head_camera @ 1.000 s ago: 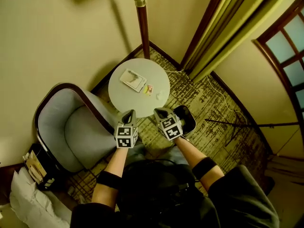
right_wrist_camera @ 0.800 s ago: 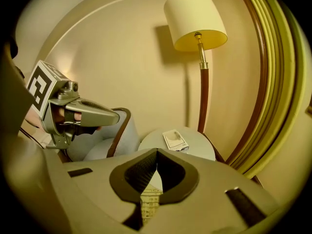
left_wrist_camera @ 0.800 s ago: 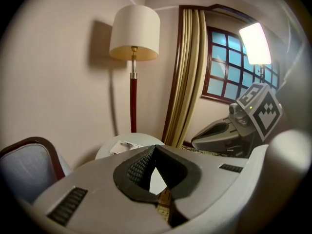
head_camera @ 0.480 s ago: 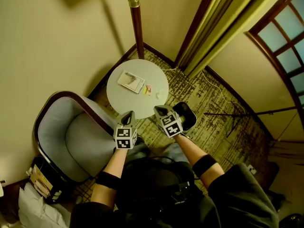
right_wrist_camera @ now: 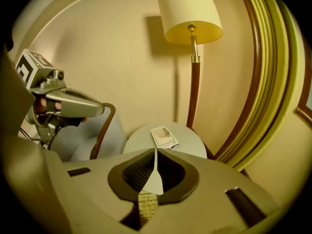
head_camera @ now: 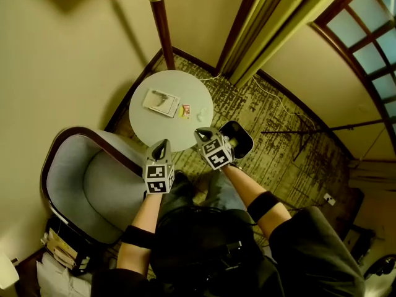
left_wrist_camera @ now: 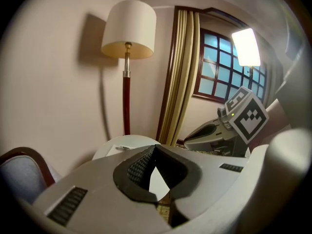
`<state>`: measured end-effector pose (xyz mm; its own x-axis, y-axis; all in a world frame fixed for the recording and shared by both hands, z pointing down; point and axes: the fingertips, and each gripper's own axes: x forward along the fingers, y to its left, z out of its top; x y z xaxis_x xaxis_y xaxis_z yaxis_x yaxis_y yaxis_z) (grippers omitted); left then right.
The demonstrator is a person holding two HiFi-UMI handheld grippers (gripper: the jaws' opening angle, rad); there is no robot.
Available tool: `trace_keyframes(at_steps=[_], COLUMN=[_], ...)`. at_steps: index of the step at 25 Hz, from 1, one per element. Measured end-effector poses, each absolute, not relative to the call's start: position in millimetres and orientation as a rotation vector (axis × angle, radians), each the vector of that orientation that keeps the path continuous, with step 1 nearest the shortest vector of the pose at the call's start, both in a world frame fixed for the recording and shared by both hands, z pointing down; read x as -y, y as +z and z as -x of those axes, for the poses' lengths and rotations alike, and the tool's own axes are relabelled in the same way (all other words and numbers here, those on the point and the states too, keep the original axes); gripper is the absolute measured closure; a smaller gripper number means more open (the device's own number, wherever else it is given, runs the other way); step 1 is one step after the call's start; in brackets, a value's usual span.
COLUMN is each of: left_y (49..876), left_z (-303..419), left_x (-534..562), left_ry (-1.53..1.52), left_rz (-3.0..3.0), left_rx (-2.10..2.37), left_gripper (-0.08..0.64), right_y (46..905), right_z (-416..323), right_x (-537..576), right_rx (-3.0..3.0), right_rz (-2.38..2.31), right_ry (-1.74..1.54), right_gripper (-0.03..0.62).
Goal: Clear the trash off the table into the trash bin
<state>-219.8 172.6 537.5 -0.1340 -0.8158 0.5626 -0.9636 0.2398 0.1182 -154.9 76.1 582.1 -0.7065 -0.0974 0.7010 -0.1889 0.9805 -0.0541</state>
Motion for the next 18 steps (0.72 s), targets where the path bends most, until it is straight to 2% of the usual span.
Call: trace_keyframes(at_steps=[5, 9, 11, 14, 15, 18], left_y=[551.6, 580.9, 592.9, 610.8, 618.1, 637.9], left_z=[222.2, 226.7, 229.4, 230.4, 231.3, 232.4], left_x=[-154.2, -140.9, -134.3, -121.6, -117.3, -103.8], left_ry=[0.366, 0.399, 0.390, 0.369, 0.369, 0.363], left_rz=[-1.567, -1.514, -1.469, -1.418, -1.408, -1.383], left_rx=[1.992, 2.008, 2.021, 2.021, 2.024, 2.021], left_gripper=[0.560, 0.560, 0.560, 0.560, 0.560, 0.560], right_y=[625.3, 663.9, 683.0, 712.4, 722.4, 750.2], right_z=[168.3, 183.6, 191.0, 201.7, 205.7, 215.8], right_x=[-44.7, -19.0, -8.8, 7.5, 12.7, 23.6], right_rx=[2.268, 2.222, 2.203, 2.167, 2.155, 2.116], right_rz=[-0.144, -0.064, -0.010, 0.095, 0.128, 0.210], right_ry=[0.086, 0.060, 0.055, -0.015, -0.034, -0.073], right_gripper=[0.549, 0.465, 0.398, 0.379, 0.347, 0.335])
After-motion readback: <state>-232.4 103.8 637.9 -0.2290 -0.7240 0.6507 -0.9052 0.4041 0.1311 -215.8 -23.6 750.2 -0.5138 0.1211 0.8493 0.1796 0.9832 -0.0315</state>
